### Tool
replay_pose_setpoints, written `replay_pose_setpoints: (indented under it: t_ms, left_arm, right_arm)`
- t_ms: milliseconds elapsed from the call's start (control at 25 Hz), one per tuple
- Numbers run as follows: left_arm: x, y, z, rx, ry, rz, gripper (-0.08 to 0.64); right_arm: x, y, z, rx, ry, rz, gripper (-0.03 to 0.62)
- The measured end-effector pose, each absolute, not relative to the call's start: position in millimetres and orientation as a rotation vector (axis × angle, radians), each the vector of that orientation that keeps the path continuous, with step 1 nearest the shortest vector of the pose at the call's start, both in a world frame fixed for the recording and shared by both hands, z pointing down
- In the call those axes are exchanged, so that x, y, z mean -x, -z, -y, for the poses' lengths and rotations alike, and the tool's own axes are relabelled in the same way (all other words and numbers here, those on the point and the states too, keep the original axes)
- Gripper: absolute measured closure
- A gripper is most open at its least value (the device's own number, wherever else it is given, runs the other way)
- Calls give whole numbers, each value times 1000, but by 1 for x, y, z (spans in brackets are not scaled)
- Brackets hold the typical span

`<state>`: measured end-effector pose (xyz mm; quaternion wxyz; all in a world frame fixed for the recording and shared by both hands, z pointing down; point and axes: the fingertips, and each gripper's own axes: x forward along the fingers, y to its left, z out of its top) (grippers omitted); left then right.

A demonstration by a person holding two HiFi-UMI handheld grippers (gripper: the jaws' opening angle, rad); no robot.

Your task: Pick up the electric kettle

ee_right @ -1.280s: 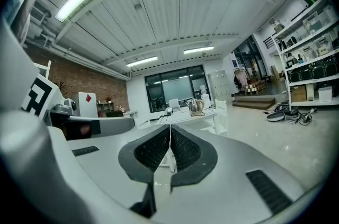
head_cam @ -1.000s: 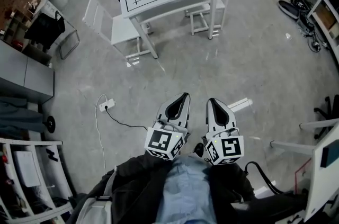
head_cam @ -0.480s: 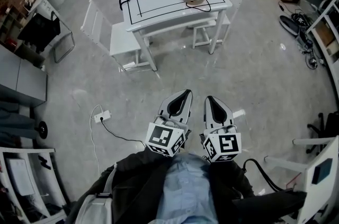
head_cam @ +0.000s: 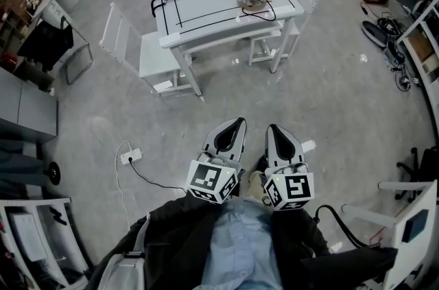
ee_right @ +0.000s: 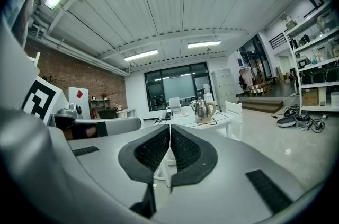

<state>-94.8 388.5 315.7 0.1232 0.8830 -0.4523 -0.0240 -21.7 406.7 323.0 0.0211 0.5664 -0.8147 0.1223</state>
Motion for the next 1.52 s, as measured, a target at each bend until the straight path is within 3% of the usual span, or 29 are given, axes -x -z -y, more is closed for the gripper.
replay_pose_setpoints:
  t_ms: [1040, 1520]
  left_arm:
    - [-53, -314, -197, -2611, -51, 1350, 552]
    - [-56, -306, -158, -2615, -120, 1458, 552]
  right_arm:
    - [-107, -323, -209, -1723, -424, 2645, 574]
    - [-113, -318, -163, -1670, -452, 2756, 574]
